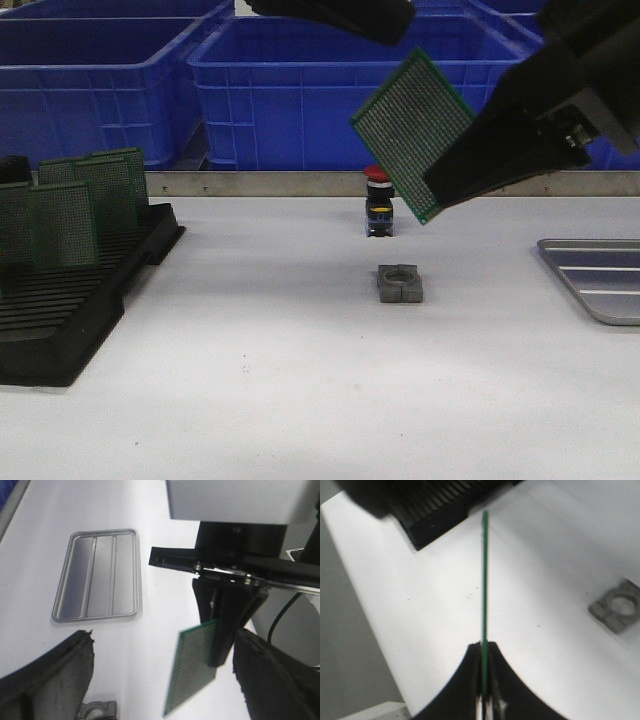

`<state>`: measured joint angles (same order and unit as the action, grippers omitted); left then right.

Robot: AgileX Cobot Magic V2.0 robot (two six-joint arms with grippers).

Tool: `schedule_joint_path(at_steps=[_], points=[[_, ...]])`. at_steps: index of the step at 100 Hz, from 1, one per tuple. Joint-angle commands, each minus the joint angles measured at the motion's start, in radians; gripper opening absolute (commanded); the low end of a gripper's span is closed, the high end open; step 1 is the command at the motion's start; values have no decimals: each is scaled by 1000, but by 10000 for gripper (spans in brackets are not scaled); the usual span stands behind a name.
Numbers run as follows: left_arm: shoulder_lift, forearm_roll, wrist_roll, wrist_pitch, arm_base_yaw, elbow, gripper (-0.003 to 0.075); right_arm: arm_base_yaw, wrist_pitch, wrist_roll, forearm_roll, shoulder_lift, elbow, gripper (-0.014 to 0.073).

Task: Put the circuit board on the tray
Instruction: 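Release the board from the left gripper and carry it toward the tray, then lower the board into the silver tray and open the right gripper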

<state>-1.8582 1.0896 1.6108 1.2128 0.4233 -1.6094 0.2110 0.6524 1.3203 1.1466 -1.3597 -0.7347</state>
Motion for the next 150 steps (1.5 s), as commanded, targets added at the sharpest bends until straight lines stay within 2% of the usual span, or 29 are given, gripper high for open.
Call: schedule_joint_path(at_steps=[1,24,39,53,77,86,91,103,110,135,150], points=[[51,76,-14,65,-14,-32,547,-60,-23,-88,43,-1,-20,-116],[51,66,-14,65,-16,-32,547,-263,-79,-172,43,-105,-24,-116],[51,66,-14,65,-16,-32,547,-379,-67,-180,43,-205,-50,-116],[51,66,-14,65,-16,-32,547,-434,-38,-180,43,-295,-103,-116],[51,63,-14,65,-16,-32,547,-465,-34,-180,27,-388,-175,-102],[51,63,-14,65,-16,-32,547,-465,-38,-179,1,-390,-184,11],[51,63,-14,65,-16,-32,547,-465,-38,-179,-26,-390,-191,131],[51,45,-14,63,-20,-32,547,-467,-84,-180,-81,-390,-198,491],[51,32,-14,63,-28,-32,547,-477,-97,-197,-88,-385,-198,605],[51,-10,-14,62,-120,-32,547,-527,-81,-205,-90,-377,-200,572],[51,-145,-14,59,-204,-32,547,-531,-67,-205,-90,-377,-200,572]])
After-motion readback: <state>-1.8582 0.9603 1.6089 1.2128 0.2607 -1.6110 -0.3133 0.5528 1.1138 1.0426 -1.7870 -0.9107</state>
